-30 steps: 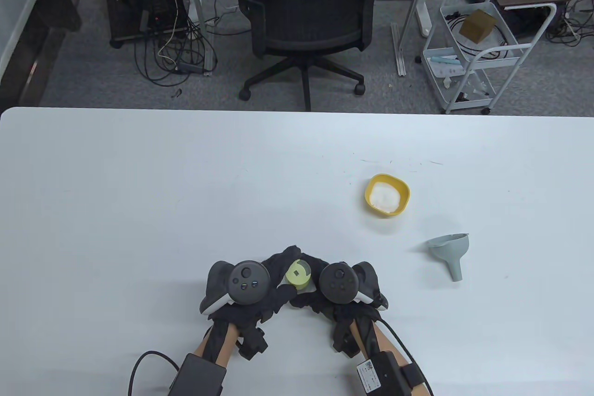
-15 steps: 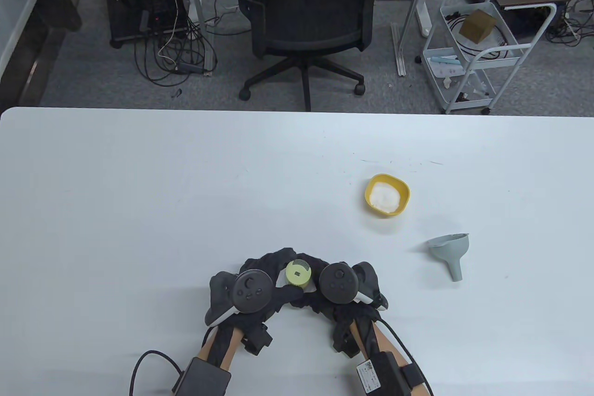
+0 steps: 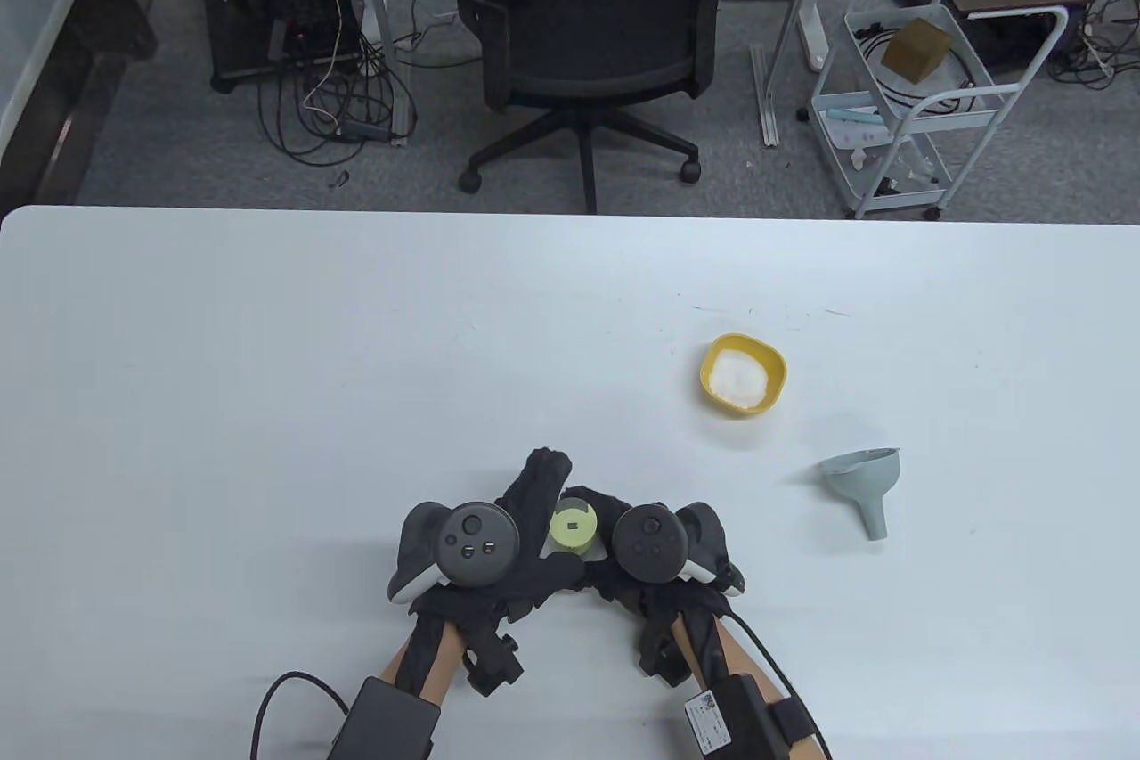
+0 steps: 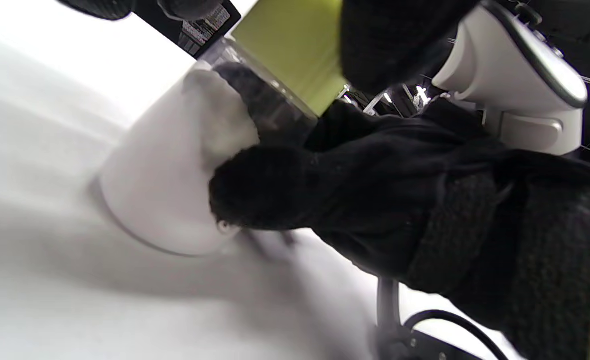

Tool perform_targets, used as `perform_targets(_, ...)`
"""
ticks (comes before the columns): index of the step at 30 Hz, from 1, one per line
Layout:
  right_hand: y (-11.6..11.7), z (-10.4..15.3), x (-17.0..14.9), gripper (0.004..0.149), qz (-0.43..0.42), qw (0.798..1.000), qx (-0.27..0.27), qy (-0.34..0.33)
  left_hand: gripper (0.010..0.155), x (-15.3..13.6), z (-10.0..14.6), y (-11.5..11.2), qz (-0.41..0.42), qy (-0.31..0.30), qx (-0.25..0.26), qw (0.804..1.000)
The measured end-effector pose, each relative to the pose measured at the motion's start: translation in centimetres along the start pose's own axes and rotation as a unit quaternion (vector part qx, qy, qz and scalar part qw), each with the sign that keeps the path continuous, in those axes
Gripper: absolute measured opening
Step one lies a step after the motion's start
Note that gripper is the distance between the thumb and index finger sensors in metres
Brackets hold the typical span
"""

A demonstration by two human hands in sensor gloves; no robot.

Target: Unscrew the press dispenser and pour salt into it

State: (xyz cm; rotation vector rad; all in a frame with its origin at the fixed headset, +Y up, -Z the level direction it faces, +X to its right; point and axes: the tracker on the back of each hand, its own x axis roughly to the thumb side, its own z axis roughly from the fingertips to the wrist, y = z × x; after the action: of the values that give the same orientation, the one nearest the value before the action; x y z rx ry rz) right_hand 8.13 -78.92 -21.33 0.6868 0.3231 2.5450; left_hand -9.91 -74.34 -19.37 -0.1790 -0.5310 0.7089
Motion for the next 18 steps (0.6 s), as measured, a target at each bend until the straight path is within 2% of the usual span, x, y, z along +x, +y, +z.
perform_targets(2,0.0,0.0,0.0,0.089,0.0,1.0,0.0,0.0,0.094,0.01,0.02,0.09,-0.015,-0.001,0.006,1.0)
perform_targets(5,0.0,0.0,0.0,0.089,0.0,1.0,0.0,0.0,0.091,-0.09,0.08,0.17,-0.018,0.004,0.016,1.0)
perform_targets(12,0.01,0.0,0.01,0.089,0.0,1.0,0.002,0.0,0.091,-0.03,0.31,0.14,-0.051,0.029,0.053,0.997)
perform_targets(18,0.01,-0.01,0.01,0.089,0.0,1.0,0.002,0.0,0.096,0.54,0.5,-0.42,-0.124,0.075,0.115,0.983)
